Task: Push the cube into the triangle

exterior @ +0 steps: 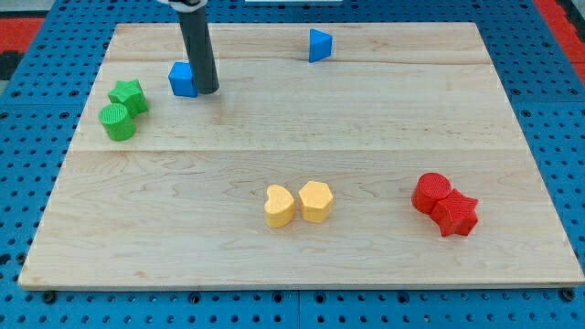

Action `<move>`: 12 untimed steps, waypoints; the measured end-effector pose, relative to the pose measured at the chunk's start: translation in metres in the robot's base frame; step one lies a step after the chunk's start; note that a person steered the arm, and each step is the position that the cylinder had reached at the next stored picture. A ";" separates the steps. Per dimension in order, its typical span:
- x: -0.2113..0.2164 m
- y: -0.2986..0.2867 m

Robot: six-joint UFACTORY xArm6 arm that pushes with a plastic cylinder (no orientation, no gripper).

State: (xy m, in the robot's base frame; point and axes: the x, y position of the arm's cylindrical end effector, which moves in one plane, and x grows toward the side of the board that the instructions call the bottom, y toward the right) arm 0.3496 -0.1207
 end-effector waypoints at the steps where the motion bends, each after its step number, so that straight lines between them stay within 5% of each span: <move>1: 0.008 -0.034; 2: -0.038 -0.059; 3: -0.053 -0.006; 5: -0.086 -0.039; 6: -0.108 -0.002; 7: -0.103 0.091; 8: -0.102 0.115; 12: -0.118 0.078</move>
State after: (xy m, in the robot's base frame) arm 0.2320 -0.0426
